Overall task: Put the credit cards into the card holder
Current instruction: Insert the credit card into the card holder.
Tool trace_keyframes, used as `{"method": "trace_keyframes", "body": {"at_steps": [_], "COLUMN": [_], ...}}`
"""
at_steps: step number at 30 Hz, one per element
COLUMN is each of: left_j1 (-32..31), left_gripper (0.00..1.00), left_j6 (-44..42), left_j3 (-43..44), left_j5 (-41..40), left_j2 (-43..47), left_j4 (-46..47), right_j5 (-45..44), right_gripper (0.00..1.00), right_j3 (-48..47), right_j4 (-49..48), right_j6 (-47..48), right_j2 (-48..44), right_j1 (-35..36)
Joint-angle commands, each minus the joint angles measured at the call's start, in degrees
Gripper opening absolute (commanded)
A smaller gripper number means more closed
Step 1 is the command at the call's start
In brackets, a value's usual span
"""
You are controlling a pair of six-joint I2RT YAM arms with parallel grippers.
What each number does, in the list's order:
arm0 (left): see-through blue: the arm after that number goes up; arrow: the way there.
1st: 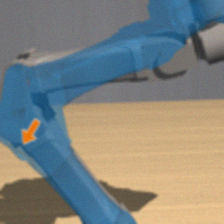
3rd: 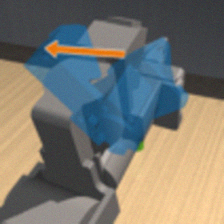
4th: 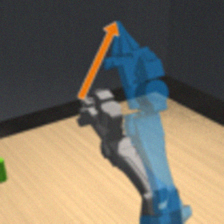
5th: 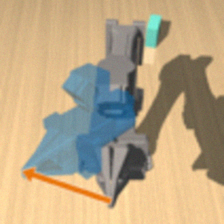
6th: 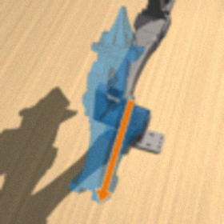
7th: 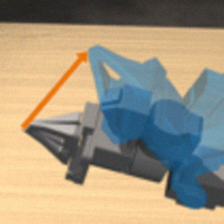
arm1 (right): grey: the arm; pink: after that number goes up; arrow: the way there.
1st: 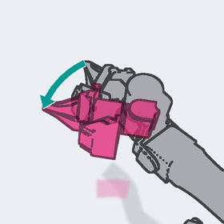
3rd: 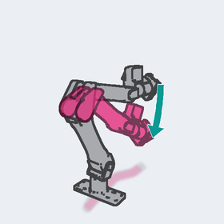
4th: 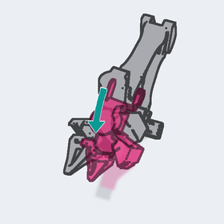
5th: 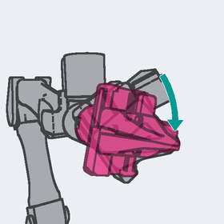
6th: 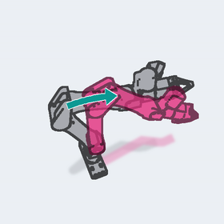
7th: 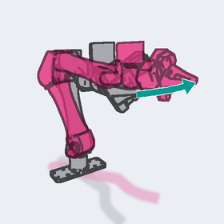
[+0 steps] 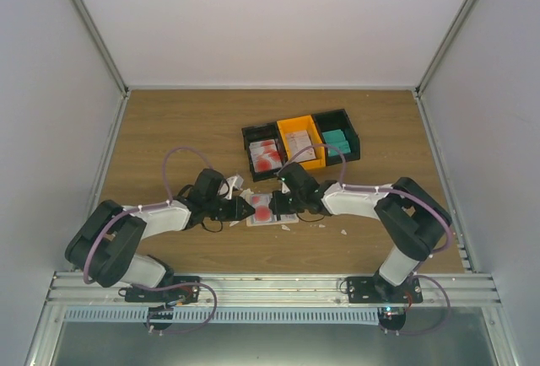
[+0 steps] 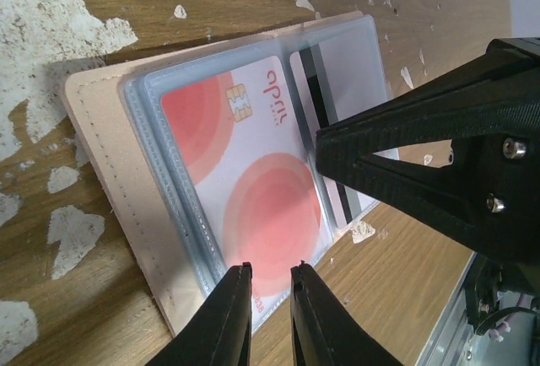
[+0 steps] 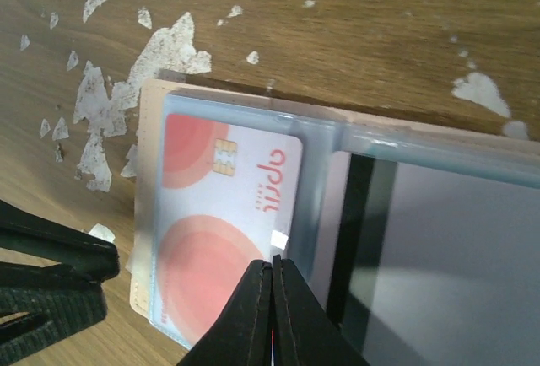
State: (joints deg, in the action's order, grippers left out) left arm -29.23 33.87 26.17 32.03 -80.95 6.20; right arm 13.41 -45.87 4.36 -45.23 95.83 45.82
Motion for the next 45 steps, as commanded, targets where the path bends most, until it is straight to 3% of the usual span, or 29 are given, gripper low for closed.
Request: {"method": "trace_keyframes", "body": {"at_steps": [1,20,33,40,45], "left_j1": [-0.47,-0.47,-0.47,-0.5,-0.47], "left_gripper": [0.19,0.25,0.23,0.27,0.23], "left_j6": [-0.06,0.63,0.7,0.37,0.14], "left_j3": [-0.42,-0.12,0.41,0.63,0.72], "left_j5": [0.82,1.26,3.32,0.19,0.01], "left_j2": [-0.17,-3.17,-4.6,-2.24,-1.1], "left_j4": [2.46,3.73,4.8,2.31,1.83], "right_j5": [-1.39,-11.44,-10.76,-10.42,-9.97], "right_gripper": [0.04,0.01,0.0,0.0,0.01], "right_j3": [-2.24,-4.66,-4.61,-4.37,-4.21], "right_j4": [3.23,11.45,10.55,10.01,9.53], "right_j6": [3.35,2.53,3.12,3.04,3.04], "right_j2": [2.07,5.84,7.59,7.69,7.7], "right_j1": [1.43,3.4,3.48,3.49,3.48]}}
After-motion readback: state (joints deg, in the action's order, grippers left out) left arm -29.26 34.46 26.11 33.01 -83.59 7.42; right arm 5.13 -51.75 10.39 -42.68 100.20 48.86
